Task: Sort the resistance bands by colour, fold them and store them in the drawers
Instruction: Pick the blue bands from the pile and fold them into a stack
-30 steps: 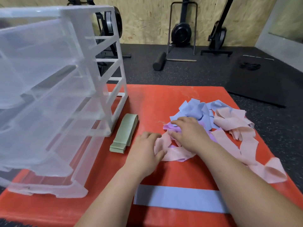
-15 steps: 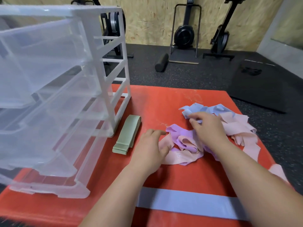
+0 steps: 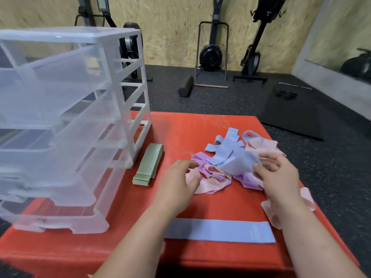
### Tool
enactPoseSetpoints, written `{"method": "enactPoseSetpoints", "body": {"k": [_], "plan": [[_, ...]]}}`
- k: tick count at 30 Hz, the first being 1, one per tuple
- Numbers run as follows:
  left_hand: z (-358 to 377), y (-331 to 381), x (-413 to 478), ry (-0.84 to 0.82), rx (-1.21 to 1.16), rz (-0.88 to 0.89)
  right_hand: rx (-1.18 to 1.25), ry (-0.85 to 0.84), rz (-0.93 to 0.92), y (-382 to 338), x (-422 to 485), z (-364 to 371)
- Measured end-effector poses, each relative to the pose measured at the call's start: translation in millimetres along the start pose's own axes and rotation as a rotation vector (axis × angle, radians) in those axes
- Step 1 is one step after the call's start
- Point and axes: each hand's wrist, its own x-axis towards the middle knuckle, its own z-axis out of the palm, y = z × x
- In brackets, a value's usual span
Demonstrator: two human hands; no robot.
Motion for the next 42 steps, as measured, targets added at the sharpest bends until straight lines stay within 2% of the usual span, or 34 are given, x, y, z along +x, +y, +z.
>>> {"method": "enactPoseSetpoints", "body": {"k": [5, 10, 15, 17, 21, 24, 26, 28, 31, 35, 39, 42], "plan": [[11.5, 4.3, -1.7, -0.065, -0.016, 0.018, 0.053, -0.039, 0.076, 14.1, -13.2, -0.5], [19.5, 14.6, 7.8, -0.121, -0.057, 0.074, -0.034, -0.197, -0.051, -0.4, -15.9, 9.6], [29.0, 22.6, 16.9, -0.163, -0.15, 0.076, -0.103, -0.478, -0.148, -14.1, -21.3, 19.0], [33.1, 22.8, 21.3, -0.142, -0.146, 0.056, -0.131, -0.497, -0.173, -12.2, -17.7, 18.9], [38.5, 21.6, 26.2, -0.066, -0.184, -0.034, -0.3, -0.459, -0.245, -9.2, -10.9, 17.0], [38.0, 22.1, 28.9, -0.045, -0.215, -0.019, -0.456, -0.455, -0.35, -10.9, -8.1, 14.7], [37.0, 23.5, 29.5, -0.06, -0.215, -0.001, -0.478, -0.449, -0.408, -13.8, -6.6, 13.7], [36.3, 23.3, 28.1, -0.086, -0.195, 0.023, -0.43, -0.466, -0.433, -19.7, -7.8, 12.5], [37.8, 19.0, 27.1, -0.109, -0.132, 0.043, -0.234, -0.466, -0.406, -31.9, -13.2, 11.3], [41.8, 11.0, 27.8, -0.144, -0.042, 0.036, -0.004, -0.298, -0.367, -45.8, -11.1, 4.3], [40.3, 1.8, 25.5, -0.214, 0.011, 0.036, 0.121, -0.096, -0.225, -36.8, -2.1, -12.1], [36.3, 1.4, 25.2, -0.277, -0.127, -0.026, 0.2, -0.009, -0.022, -19.6, 7.2, -22.9]]}}
